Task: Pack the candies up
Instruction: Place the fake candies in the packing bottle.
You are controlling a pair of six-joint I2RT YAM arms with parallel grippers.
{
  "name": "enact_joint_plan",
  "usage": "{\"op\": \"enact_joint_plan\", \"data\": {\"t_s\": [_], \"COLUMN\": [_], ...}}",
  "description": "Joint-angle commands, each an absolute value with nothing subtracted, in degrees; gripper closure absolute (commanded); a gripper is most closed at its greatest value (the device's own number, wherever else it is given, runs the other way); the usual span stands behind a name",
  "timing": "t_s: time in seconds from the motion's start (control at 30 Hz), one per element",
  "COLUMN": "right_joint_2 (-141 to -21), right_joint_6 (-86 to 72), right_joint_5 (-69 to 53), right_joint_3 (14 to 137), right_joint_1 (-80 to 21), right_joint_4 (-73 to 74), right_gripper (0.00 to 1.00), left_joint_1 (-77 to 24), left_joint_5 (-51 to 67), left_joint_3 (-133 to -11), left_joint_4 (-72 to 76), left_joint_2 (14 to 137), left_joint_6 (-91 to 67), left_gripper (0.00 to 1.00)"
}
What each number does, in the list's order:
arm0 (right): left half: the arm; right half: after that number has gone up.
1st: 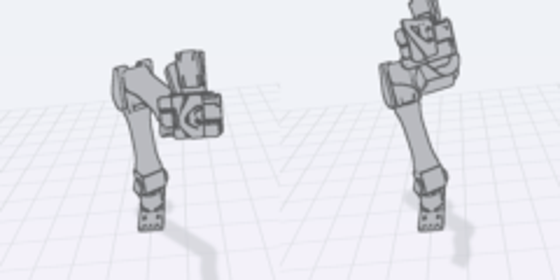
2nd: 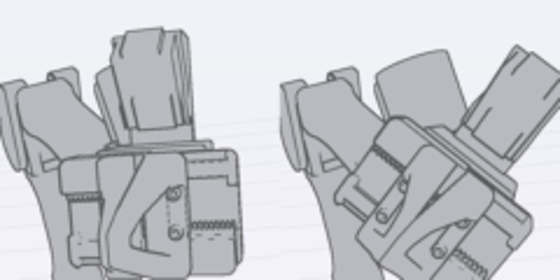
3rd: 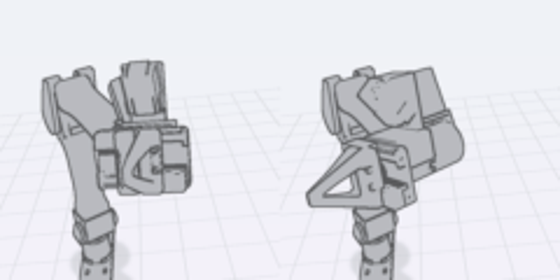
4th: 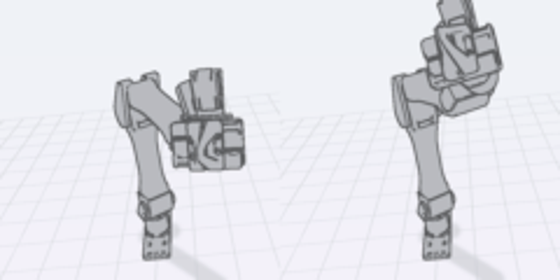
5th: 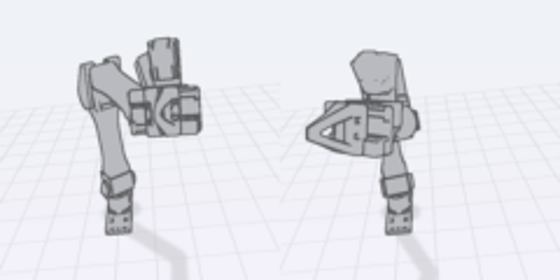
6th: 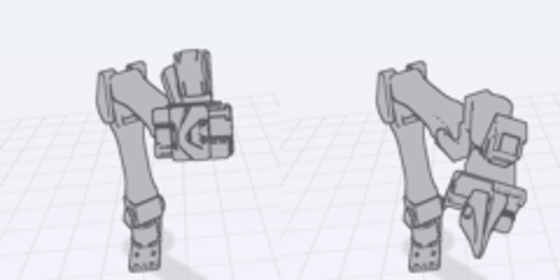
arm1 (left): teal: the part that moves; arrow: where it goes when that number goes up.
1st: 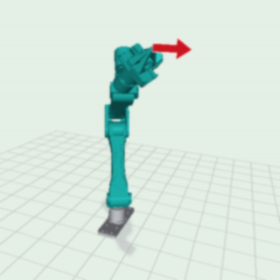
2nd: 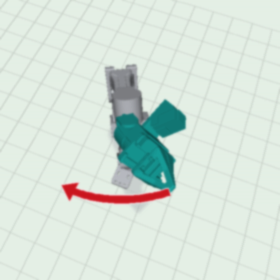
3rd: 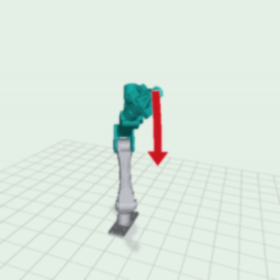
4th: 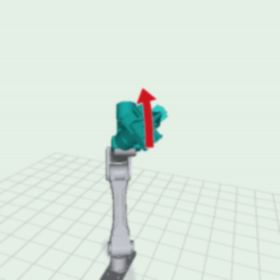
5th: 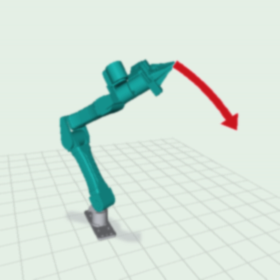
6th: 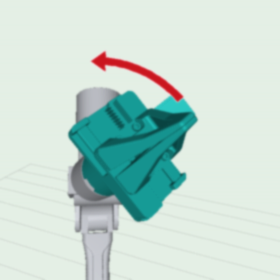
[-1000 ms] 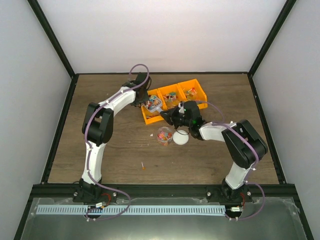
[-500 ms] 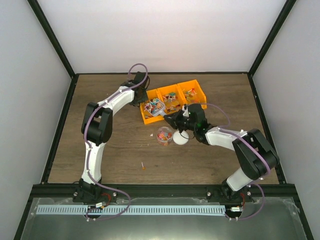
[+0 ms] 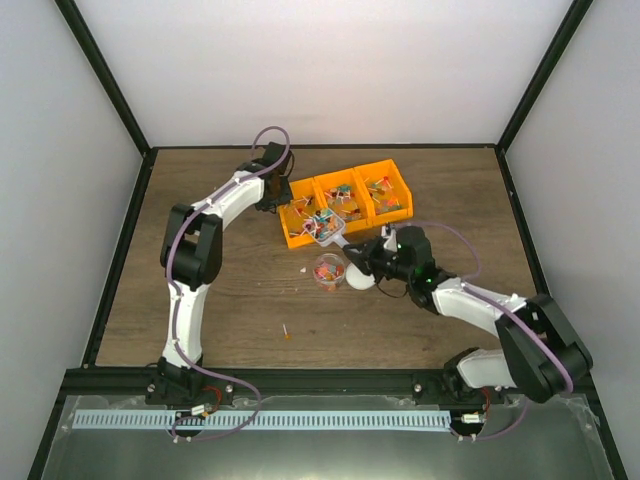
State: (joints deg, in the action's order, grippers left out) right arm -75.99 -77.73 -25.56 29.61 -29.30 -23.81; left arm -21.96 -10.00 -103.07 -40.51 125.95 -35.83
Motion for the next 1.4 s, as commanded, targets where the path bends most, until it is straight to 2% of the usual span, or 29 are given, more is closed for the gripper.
{"op": "enact_joint_plan", "data": {"t_s": [0.0, 0.2, 0.57, 0.73, 0.87, 1.0, 1.13, 1.2, 1.27, 1.37], "right_joint_2": [-70.6, -61.5, -42.6, -48.7, -44.6, -48.4, -43.7, -46.3, -45.3, -42.9], "right_joint_6": [-76.1, -73.6, -73.6, -76.0, -77.1, -76.6, -80.8, -79.6, -81.7, -78.7], "right_joint_5": [-27.1, -29.1, -33.0, -39.4, -35.7, -41.2, -36.0, -41.5, -41.3, -40.2], "right_joint_3": [25.8, 21.8, 8.5, 6.4, 4.3, 5.2, 0.0, 1.2, -0.7, 0.8], "right_joint_1": [-27.7, -26.2, -22.1, -21.9, -20.3, -19.7, -17.1, -16.9, -15.2, -15.6], "right_joint_4": [-28.6, -27.9, -31.9, -43.9, -44.0, -47.4, -50.8, -51.5, -54.3, -48.5], "right_gripper": [0.99, 0.99, 0.99, 0.99, 0.99, 0.99, 0.99, 0.99, 0.99, 0.99], "left_joint_1": [-21.8, -21.8, -21.8, -21.9, -21.9, -21.8, -21.8, -21.9, -21.9, -21.8], "left_joint_5": [-7.4, -7.1, -6.6, -7.6, -7.8, -7.5, -7.9, -7.8, -7.8, -8.1], "left_joint_3": [-103.7, -103.7, -103.5, -102.7, -102.9, -102.6, -102.9, -101.6, -102.1, -101.8], "left_joint_4": [-41.1, -40.6, -40.6, -40.5, -41.1, -40.6, -41.4, -40.3, -40.9, -41.0], "left_joint_2": [124.8, 123.4, 121.0, 121.1, 120.7, 120.5, 120.3, 119.7, 120.0, 119.6], "left_joint_6": [-35.1, -34.6, -33.2, -33.0, -33.0, -33.0, -32.9, -32.9, -32.8, -32.8], "left_gripper": [0.63, 0.55, 0.54, 0.54, 0.54, 0.54, 0.54, 0.54, 0.54, 0.54]}}
